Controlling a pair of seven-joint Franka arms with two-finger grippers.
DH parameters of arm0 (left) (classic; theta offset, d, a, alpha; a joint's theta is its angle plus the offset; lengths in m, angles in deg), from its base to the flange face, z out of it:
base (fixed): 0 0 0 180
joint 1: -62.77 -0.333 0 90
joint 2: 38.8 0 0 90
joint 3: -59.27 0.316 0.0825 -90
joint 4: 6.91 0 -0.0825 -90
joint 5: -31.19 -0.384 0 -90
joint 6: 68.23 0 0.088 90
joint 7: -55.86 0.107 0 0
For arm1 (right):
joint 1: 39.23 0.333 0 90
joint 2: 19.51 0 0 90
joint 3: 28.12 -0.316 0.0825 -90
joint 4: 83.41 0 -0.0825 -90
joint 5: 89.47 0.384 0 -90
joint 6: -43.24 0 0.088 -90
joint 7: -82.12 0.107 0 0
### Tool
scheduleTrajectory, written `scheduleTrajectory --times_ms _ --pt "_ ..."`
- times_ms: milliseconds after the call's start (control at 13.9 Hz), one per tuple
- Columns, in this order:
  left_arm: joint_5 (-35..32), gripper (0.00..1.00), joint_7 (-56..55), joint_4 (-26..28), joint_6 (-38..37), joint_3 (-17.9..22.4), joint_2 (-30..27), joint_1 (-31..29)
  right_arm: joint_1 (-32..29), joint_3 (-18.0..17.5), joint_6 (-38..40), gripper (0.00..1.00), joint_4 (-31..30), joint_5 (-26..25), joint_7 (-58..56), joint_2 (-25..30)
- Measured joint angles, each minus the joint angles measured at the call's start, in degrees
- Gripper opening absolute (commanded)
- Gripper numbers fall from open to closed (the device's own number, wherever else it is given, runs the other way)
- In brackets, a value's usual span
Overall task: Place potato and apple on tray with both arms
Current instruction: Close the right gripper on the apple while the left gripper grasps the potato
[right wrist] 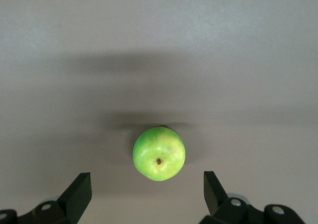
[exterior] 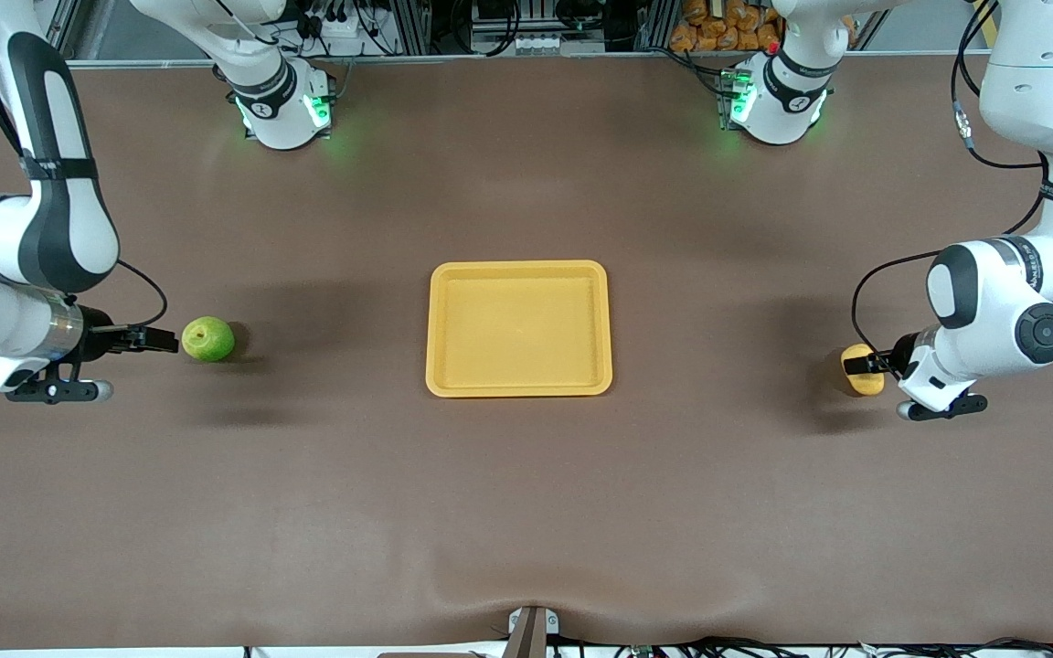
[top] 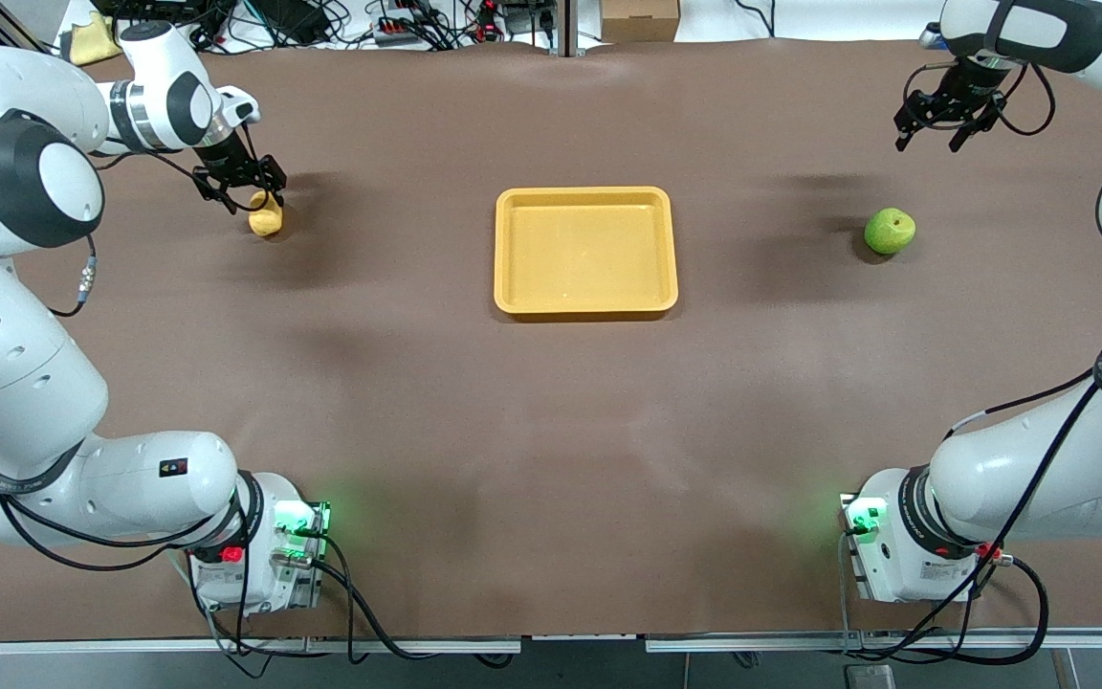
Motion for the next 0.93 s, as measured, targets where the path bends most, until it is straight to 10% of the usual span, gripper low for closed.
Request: scheduleTrajectory --times_ms 574,932 --pt "0.0 0.86 -0.1 -0.2 2.2 -0.1 1.7 0.1 0.0 0.0 -3.0 1.0 -2.0 0.0 0.1 -3.4" --pt "0.0 0.35 -0.1 -0.5 2.6 -0.1 2.7 0.1 0.0 0.0 -9.6 1.0 -8.0 0.0 0.3 -3.6"
